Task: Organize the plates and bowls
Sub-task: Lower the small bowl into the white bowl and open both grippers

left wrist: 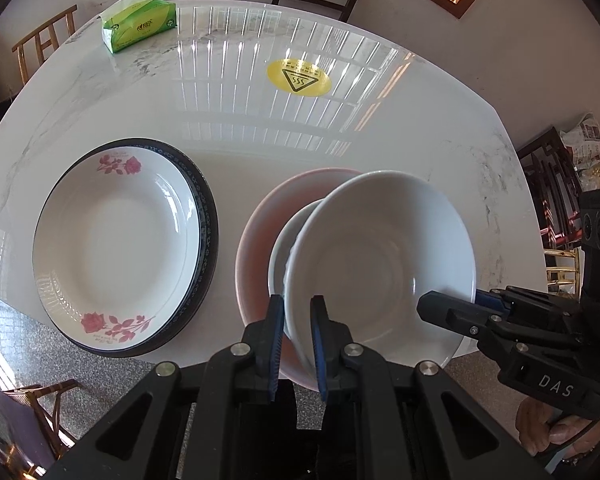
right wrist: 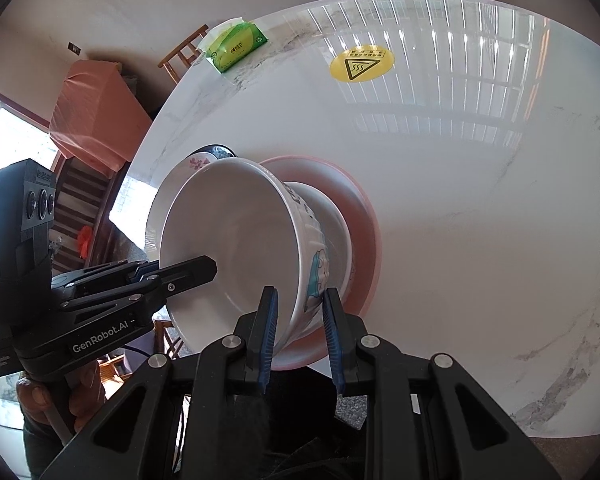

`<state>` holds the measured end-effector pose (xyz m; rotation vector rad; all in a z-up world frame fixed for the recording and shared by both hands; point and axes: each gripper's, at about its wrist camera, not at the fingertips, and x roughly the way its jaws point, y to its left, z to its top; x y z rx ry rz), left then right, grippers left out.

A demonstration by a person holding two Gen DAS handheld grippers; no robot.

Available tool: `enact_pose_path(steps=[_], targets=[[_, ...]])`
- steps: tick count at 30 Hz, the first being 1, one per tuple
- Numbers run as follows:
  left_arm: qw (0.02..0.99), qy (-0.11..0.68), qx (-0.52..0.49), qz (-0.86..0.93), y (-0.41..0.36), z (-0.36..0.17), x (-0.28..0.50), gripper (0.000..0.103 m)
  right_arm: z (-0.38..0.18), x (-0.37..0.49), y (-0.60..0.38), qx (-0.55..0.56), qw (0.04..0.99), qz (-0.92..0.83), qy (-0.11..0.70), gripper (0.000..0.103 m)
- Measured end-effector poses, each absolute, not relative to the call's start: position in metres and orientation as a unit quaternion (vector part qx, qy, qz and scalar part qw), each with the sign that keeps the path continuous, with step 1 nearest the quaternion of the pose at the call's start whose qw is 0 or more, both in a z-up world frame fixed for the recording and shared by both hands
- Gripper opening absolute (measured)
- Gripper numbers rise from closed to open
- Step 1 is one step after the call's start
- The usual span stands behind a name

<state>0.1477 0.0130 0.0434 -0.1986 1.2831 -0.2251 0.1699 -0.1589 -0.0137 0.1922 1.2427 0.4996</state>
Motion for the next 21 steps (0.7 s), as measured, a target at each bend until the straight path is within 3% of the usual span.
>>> enact_pose_path(steps=[8, 12, 21], targets=[[0.789, 0.599, -0.090, -0.103, 0.011, 0.039, 0.148, 0.014, -0.018, 0.170, -0.159, 0.086, 0.781, 0.229, 0.575, 0.022], [0.790, 0.599, -0.077, -0.102, 0.007, 0.038, 0.147, 0.022, -0.017, 0.169, -0.159, 0.080, 0.785, 0.226, 0.572, 0.025], [0.818, 0.557, -0.055, -0.133, 0.006, 0.059, 0.135, 0.027, -0.007, 0.161, -0.171, 0.086, 0.806, 0.231, 0.539, 0.026]])
